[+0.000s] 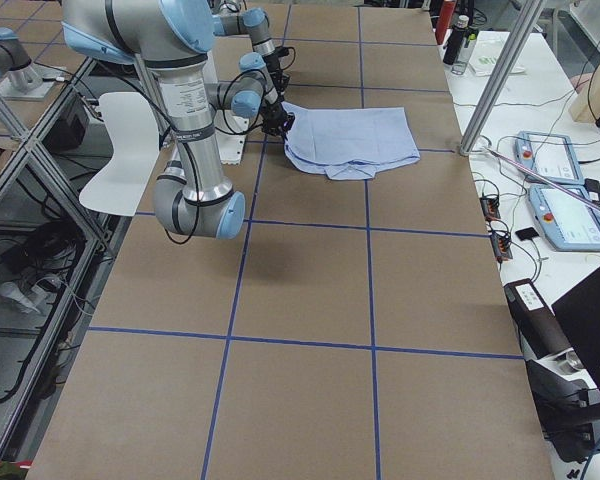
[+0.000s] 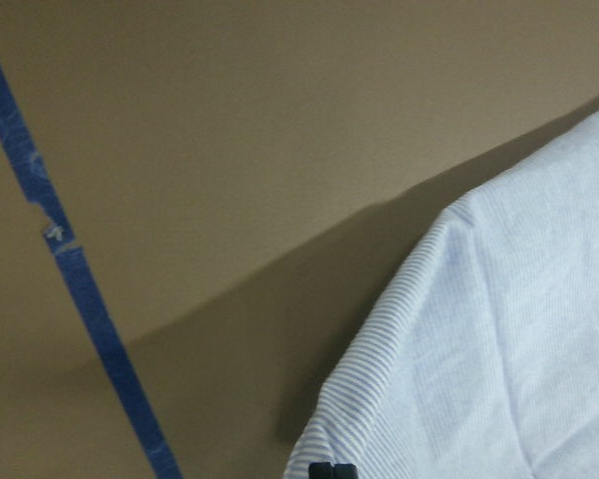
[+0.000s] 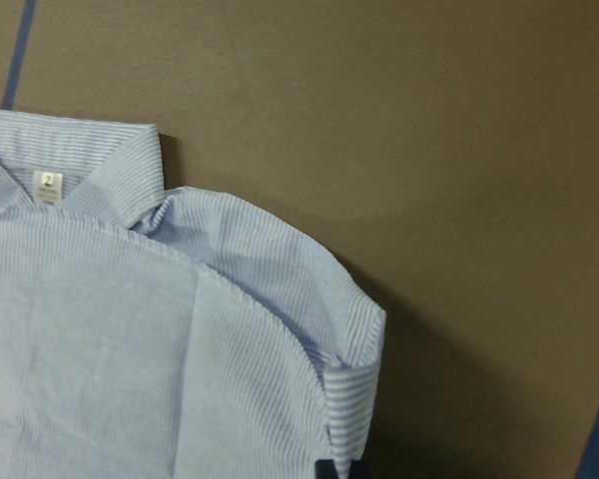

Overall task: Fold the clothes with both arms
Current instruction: 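Lift the near edge with both grippers and fold it over toward the far edge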

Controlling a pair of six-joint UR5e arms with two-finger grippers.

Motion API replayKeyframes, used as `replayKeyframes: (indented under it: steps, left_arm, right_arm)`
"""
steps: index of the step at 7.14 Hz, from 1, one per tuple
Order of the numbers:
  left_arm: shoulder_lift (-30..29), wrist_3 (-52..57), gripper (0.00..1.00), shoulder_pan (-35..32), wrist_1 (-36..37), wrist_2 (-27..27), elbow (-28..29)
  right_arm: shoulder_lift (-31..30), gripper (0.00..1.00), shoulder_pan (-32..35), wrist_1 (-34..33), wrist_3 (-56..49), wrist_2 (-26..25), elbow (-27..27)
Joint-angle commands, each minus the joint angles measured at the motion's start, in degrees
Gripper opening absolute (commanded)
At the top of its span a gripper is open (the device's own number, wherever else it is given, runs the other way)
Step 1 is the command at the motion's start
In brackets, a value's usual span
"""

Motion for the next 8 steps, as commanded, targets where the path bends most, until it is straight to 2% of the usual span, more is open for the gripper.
replayKeyframes:
  steps: [1, 2, 4, 6, 8]
  left_arm:
    - [-2.18, 6.23, 0.00, -4.85, 2.22, -3.82, -1.21]
    - [-4.63, 9.74, 0.00, -7.39, 2.77, -4.20, -0.86]
    - [-5.35, 19.32, 0.00, -10.21, 3.38, -4.81, -0.59]
    - [-10.33, 25.65, 0.00, -16.52, 6.62, -10.41, 2.20]
    - [-14.31, 30.50, 0.00, -22.07, 6.47, -11.76, 8.69]
  right_arm:
    - [0.46, 0.00, 3.87, -0.96, -0.46, 0.05, 0.84]
    - [1.25, 0.00, 5.81, -1.04, -1.86, 0.13, 0.59]
    - [3.79, 0.00, 10.64, -1.13, -5.55, 1.45, -1.51]
    - [11.76, 0.00, 18.36, -0.78, -10.73, 8.10, -11.67]
    - [21.68, 0.00, 25.13, -0.34, -15.39, 13.12, -24.57]
